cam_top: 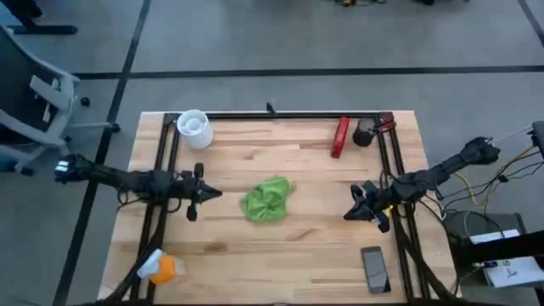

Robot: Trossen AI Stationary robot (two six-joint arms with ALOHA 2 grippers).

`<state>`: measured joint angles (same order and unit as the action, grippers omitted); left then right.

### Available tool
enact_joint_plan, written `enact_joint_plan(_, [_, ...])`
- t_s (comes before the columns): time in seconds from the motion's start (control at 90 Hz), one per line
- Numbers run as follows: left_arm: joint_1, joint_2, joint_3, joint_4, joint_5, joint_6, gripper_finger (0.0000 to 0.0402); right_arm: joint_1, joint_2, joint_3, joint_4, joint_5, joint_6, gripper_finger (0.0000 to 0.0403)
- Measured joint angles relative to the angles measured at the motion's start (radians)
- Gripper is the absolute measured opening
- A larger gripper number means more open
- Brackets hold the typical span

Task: Apply microfiber cloth
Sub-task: Spray the front and back of the cellphone using the cleaning bottle

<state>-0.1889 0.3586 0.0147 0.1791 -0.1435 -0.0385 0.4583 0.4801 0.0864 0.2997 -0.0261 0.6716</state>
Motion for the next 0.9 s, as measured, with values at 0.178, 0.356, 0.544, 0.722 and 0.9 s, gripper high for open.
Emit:
enact_joint_plan(0.178, [0.0, 0.0, 0.0, 0.0, 0.0, 0.0, 0.0006, 0.11, 0.128, 0.166, -0.209, 0.017, 0.025, 0.0])
enact_joint_plan(0.356, [0.0, 0.0, 0.0, 0.0, 0.0, 0.0, 0.0004, 0.193, 0.263, 0.353, -0.477, 0.027, 0.082, 0.0])
enact_joint_plan(0.544, [0.0, 0.0, 0.0, 0.0, 0.0, 0.0, 0.0005, 0.291, 0.388, 0.471, -0.7, 0.026, 0.229, 0.0])
enact_joint_plan(0.722, [0.0, 0.0, 0.0, -0.001, 0.0, 0.0, 0.0005, 0.416, 0.474, 0.502, -0.783, 0.016, 0.437, 0.0])
enact_joint_plan(0.9, [0.0, 0.0, 0.0, 0.0, 0.0, 0.0, 0.0006, 0.548, 0.543, 0.509, -0.789, 0.018, 0.641, 0.0])
